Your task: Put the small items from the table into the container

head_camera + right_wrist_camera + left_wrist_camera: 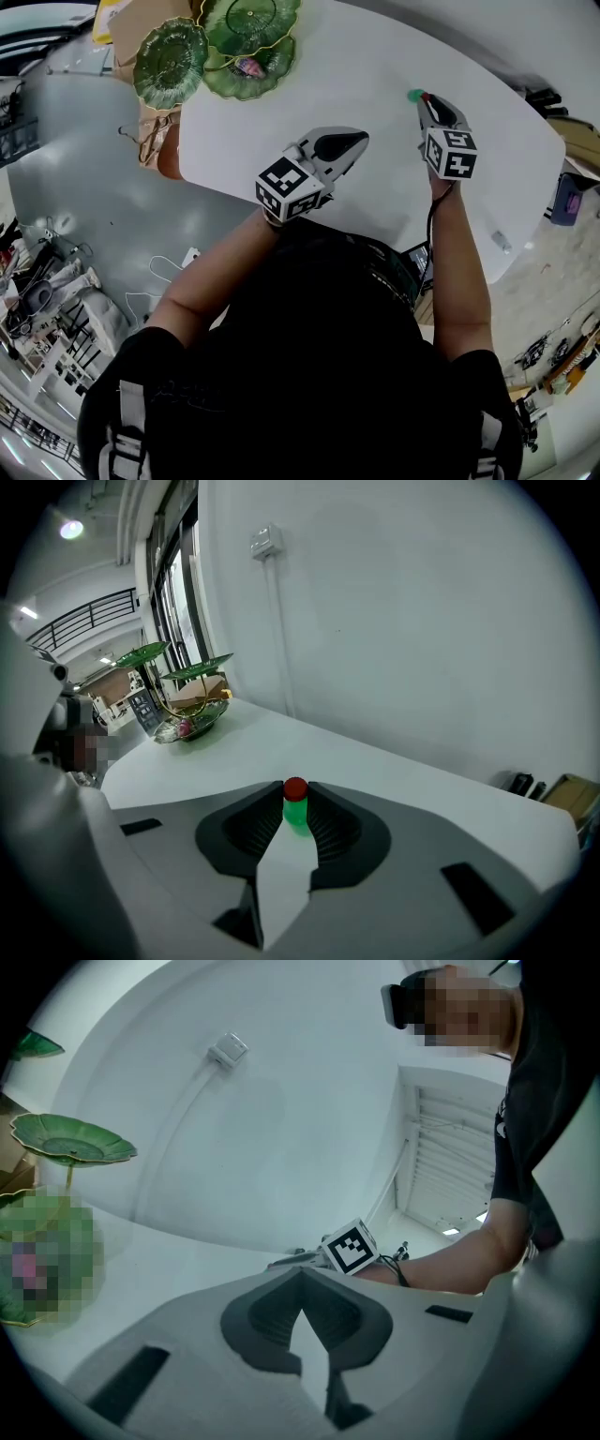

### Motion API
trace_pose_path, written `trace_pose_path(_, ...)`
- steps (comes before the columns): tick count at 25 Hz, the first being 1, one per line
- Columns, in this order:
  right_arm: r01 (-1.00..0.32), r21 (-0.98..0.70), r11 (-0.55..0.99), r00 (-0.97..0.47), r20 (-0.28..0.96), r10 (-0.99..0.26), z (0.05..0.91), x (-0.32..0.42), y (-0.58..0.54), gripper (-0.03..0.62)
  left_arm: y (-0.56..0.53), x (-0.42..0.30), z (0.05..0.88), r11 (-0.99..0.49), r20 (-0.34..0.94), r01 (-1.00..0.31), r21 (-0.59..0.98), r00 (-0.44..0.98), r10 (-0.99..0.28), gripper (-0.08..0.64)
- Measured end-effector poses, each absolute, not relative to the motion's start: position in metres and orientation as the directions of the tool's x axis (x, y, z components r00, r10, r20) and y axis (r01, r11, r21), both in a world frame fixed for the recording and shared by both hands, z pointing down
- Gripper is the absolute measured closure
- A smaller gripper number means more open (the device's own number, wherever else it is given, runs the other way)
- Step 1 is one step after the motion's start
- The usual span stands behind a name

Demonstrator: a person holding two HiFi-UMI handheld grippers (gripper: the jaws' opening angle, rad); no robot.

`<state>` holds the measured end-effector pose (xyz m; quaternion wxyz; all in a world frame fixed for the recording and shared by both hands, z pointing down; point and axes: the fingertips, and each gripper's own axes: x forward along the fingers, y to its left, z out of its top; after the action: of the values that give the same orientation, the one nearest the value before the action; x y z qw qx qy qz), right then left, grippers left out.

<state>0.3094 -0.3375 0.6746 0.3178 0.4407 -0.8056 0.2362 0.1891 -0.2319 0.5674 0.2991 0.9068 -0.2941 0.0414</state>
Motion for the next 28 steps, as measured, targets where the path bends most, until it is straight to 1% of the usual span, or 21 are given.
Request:
trace_pose_path(5,-0.852,-0.112,0.511,-0.438,0.688,-0.579,0.656,0.306,-0.324,0.506,-0.226,0.19,0.565,-0.657,0.239,-0.562,0.502,0.821,-0.518,0.555)
trace_pose_path(10,-0.828,-0.13,0.545,-0.49,0.641,-0.591,0.62,0.308,-0.3,0.506,-0.214,0.205,0.551,-0.686,0.226,-0.559,0.466,0.825,-0.518,0.555)
trace_pose_path(18,-0.767,-0.139,0.627,-0.579,0.57,-0.582,0.545,0.319,-0.243,0.506,-0.192,0.239,0.491,-0.74,0.157,-0.545,0.394,0.833,-0.531,0.555)
trace_pose_path(24,-0.743,-0.132,0.657,-0.621,0.501,-0.602,0.493,0.334,-0.2,0.506,-0.176,0.253,0.459,-0.734,0.132,-0.575,0.362,0.811,-0.57,0.555)
trace_pose_path(28,-0.737,-0.117,0.665,-0.631,0.471,-0.616,0.479,0.345,-0.171,0.506,-0.157,0.262,0.453,-0.724,0.134,-0.593,0.351,0.797,-0.589,0.555)
